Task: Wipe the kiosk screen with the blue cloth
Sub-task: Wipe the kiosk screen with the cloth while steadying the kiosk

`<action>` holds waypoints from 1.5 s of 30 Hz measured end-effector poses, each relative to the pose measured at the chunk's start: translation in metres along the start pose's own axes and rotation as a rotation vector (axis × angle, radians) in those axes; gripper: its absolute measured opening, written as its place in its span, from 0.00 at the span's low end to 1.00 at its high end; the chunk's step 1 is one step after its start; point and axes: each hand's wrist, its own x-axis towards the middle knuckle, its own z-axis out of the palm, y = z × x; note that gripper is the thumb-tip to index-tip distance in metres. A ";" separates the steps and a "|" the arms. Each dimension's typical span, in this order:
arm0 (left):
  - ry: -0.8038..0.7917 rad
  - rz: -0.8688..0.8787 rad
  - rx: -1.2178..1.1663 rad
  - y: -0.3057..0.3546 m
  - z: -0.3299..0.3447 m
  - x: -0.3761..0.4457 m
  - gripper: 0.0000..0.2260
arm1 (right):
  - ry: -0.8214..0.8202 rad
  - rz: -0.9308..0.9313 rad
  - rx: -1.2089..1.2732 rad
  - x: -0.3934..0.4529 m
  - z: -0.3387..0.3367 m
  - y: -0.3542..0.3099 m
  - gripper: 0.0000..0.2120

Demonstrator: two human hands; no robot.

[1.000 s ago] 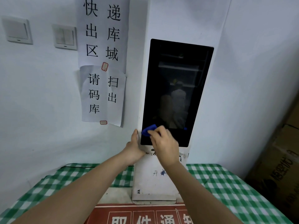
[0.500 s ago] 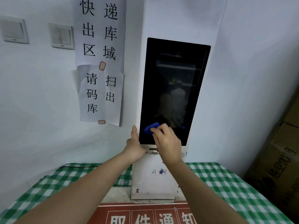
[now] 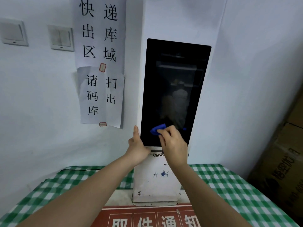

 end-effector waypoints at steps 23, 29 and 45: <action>0.095 0.003 0.101 -0.001 0.026 0.003 0.49 | -0.146 -0.029 -0.084 -0.045 0.008 0.031 0.17; 0.079 -0.031 0.095 0.000 0.026 0.004 0.48 | -0.046 0.054 0.001 -0.015 -0.009 0.029 0.11; 0.027 -0.038 0.103 0.002 0.020 0.001 0.48 | -0.028 0.109 -0.014 -0.013 -0.015 0.041 0.10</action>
